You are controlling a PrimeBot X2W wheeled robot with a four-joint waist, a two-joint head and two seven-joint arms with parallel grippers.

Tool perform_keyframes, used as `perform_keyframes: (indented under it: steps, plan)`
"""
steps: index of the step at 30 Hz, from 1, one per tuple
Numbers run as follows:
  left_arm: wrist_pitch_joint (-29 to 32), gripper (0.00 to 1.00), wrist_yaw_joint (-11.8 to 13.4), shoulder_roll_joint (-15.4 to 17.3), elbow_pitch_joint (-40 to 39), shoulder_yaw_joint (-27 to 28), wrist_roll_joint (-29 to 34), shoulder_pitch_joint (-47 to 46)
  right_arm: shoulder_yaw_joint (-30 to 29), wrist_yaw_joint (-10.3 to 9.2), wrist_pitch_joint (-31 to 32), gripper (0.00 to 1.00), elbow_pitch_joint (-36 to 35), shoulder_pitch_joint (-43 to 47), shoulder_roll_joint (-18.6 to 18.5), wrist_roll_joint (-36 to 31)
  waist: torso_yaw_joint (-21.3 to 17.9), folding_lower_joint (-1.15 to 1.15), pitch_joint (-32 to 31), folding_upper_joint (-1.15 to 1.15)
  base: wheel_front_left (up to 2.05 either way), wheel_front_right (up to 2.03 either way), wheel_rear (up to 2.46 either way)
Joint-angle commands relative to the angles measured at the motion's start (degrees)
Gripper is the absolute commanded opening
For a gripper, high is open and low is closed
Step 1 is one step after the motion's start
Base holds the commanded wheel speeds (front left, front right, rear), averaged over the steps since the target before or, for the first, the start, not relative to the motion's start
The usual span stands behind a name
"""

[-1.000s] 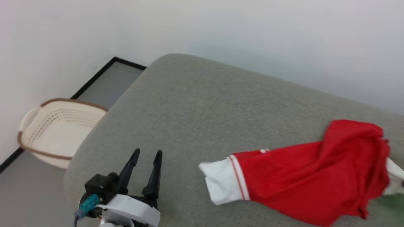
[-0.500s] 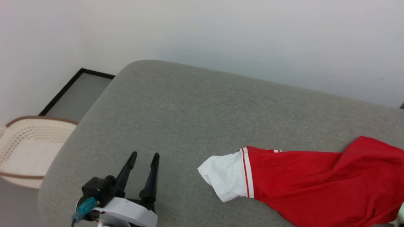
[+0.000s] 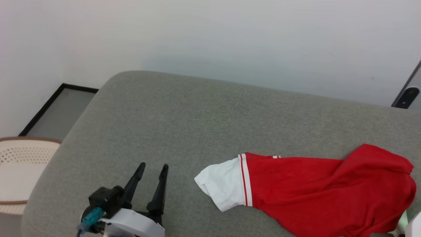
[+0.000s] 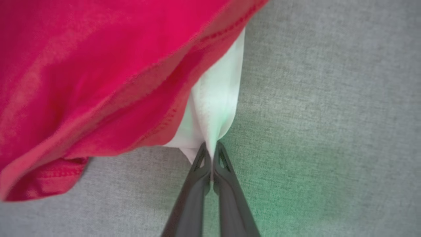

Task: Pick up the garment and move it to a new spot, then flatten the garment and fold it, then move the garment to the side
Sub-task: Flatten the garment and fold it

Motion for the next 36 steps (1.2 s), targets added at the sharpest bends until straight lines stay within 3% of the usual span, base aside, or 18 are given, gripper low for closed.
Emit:
perform_keyframes:
  steps: [1, 7, 16, 21, 26, 31, 36]
  plan:
    - [0.0, 1.00, 0.0, 0.3, 0.0, 0.1, -0.3, 0.4, 0.4, -0.08, 0.8, 1.00, 1.6, 2.9, 0.9, -0.4, -0.5, 0.00, -0.4, 0.00, 0.00, 0.00, 0.00]
    - [0.0, 1.00, 0.1, 1.0, -0.3, 0.9, -0.1, 1.4, -3.0, -0.07, 0.6, 1.00, -2.4, 1.4, 2.5, -3.9, -2.7, 0.00, -1.2, 0.00, 0.00, 0.00, 0.00]
    - [0.0, 1.00, 0.9, 0.6, -2.8, 3.7, 1.3, 3.8, -6.2, -0.07, -3.0, 1.00, -16.1, 3.1, 3.1, -7.2, -8.1, 0.00, -1.8, 0.00, 0.00, 0.00, 0.00]
    - [0.0, 1.00, 0.7, 0.0, -4.6, 5.5, 2.8, 5.6, -6.0, -0.07, -12.4, 1.00, -25.5, 6.6, 3.8, -9.8, -11.0, 0.00, -2.3, 0.00, 0.00, 0.00, 0.00]
    - [0.0, 1.00, 0.4, -1.0, -6.3, 7.4, 4.6, 7.6, -6.6, -0.07, -28.0, 1.00, -31.9, 10.6, 5.7, -15.7, -13.3, 0.00, -3.0, 0.00, 0.00, 0.00, 0.00]
    - [0.0, 1.00, 0.1, -2.1, -6.7, 8.6, 6.1, 8.7, -8.9, -0.07, -40.1, 1.00, -33.5, 15.3, 10.5, -22.7, -15.0, 0.00, -3.4, 0.00, 0.00, 0.00, 0.00]
    - [0.0, 1.00, 0.0, -2.9, -8.1, 10.2, 7.4, 10.0, -11.6, -0.07, -45.2, 1.00, -34.6, 18.3, 15.3, -26.9, -16.2, 0.00, -3.5, 0.00, 0.00, 0.00, 0.00]
